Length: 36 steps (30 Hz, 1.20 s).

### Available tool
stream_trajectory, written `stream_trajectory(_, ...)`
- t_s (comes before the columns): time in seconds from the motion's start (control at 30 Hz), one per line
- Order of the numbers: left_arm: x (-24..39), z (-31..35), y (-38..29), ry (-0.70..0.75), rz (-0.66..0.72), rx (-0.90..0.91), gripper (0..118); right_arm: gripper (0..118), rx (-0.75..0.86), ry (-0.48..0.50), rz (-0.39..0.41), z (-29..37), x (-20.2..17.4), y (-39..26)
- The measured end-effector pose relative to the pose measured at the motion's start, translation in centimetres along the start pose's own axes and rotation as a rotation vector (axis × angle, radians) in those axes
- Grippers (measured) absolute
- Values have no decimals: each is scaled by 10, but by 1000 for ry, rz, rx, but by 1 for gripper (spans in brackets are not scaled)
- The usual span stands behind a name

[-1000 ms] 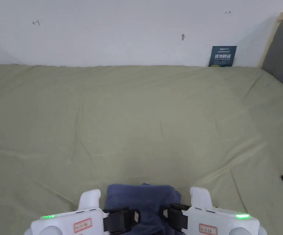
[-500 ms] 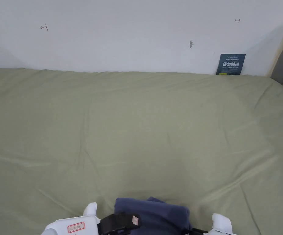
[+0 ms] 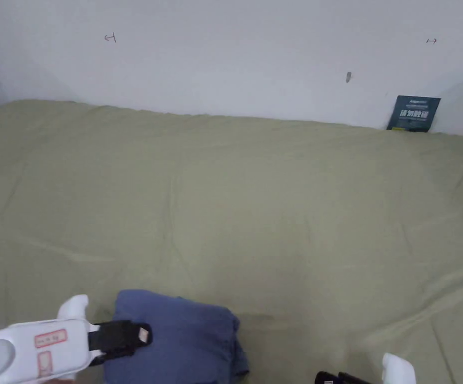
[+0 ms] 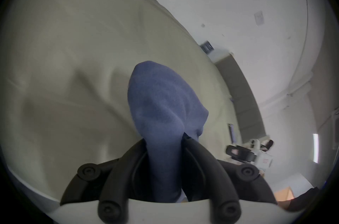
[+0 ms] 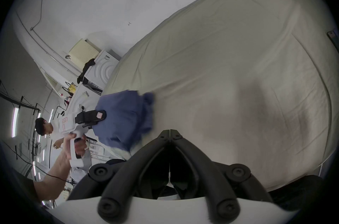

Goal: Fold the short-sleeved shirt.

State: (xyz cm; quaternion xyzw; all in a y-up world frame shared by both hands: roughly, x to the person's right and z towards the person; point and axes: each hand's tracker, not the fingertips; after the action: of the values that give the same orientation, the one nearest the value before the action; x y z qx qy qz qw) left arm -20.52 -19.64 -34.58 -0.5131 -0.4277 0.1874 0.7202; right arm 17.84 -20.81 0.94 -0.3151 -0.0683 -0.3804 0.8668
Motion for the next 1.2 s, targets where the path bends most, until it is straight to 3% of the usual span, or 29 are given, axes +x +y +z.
stream_trajectory(0.17, -87, 109, 77, 232, -6, 47, 17, 0, 10, 6, 0, -6, -12, -5)
stream_trajectory(0.27, -121, 148, 112, 349, -51, -19, 17, 0, 4, -6, 8, -8, -17, -11)
stream_trajectory(0.33, -144, 162, 125, 432, -5, -23, 17, 0, -13, -23, 14, -10, -19, -14)
stream_trajectory(0.43, -176, 171, 140, 393, 102, -15, 17, 0, -14, -43, 15, -10, -18, -17)
stream_trajectory(0.47, -176, 170, 139, 379, 70, -17, 19, 0, -7, -42, 3, -9, -16, -17)
stream_trajectory(0.5, -175, 170, 137, 370, 57, -24, 41, 0, 0, -40, -7, -8, -15, -17)
stream_trajectory(0.53, -198, 169, 147, 376, 55, -25, 72, 0, 5, -38, -15, -7, -14, -16)
stream_trajectory(0.57, -200, 173, 147, 394, 58, -15, 96, 0, 9, -36, -20, -5, -14, -15)
stream_trajectory(0.6, -201, 179, 147, 434, 48, -1, 104, 0, 10, -36, -22, -3, -14, -14)
stream_trajectory(0.7, -171, 205, 130, 519, -26, 49, 104, 0, 28, -25, -18, 16, -17, -8)
stream_trajectory(0.8, -132, 239, 129, 625, -81, 120, 104, 0, 75, -23, 36, 45, -21, 6)
stream_trajectory(0.87, -81, 251, 126, 695, -171, 294, 99, 0, 125, -48, 132, 70, -29, 21)
stream_trajectory(0.97, 16, 247, 105, 593, -354, 517, 52, 0, 222, -136, 299, 105, -55, 53)
stream_trajectory(1.07, 118, 216, 62, 525, -523, 700, 33, 0, 373, -222, 463, 143, -92, 84)
stream_trajectory(1.1, 146, 206, 48, 525, -577, 775, 15, 0, 434, -231, 508, 155, -106, 92)
stream_trajectory(1.2, 230, 169, -1, 455, -713, 948, 8, 0, 610, -355, 683, 182, -142, 109)
